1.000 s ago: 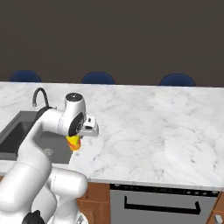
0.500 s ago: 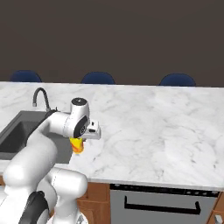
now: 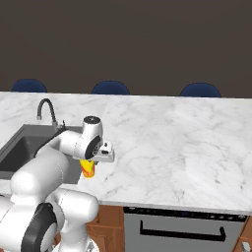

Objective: Pick the cup and bowl from the counter and place them on the counter next to the sink.

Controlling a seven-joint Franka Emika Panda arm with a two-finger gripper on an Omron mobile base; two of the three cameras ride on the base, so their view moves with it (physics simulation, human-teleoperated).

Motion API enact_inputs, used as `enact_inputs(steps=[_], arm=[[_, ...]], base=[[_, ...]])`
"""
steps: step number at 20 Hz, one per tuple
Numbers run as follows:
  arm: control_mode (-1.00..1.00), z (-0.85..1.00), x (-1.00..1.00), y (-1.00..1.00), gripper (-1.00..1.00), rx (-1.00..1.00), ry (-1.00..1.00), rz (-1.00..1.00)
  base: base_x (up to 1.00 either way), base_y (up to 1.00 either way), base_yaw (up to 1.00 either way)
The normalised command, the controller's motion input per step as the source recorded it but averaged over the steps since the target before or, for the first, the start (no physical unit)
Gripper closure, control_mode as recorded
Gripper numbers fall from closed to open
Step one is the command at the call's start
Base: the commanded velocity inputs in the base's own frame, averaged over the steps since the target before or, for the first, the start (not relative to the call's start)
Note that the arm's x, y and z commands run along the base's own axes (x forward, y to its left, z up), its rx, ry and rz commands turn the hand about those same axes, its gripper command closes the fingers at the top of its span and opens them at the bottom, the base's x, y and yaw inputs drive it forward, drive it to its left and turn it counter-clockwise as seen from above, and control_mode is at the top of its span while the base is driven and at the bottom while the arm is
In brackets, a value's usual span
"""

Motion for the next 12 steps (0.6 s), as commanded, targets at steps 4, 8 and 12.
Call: enact_inputs(steps=[4,8,12], arm=[[-1.00,-0.28,0.00,0.00,1.00,0.00,0.02,0.00],[-1.00,-0.26,0.00,0.00,1.00,0.00,0.00,0.00],[-1.00,-0.25,0.00,0.00,1.00,0.00,0.00,0.00]], base=[[0.00,0.00,0.00],[0.00,0.00,0.00],[0.00,0.00,0.00]])
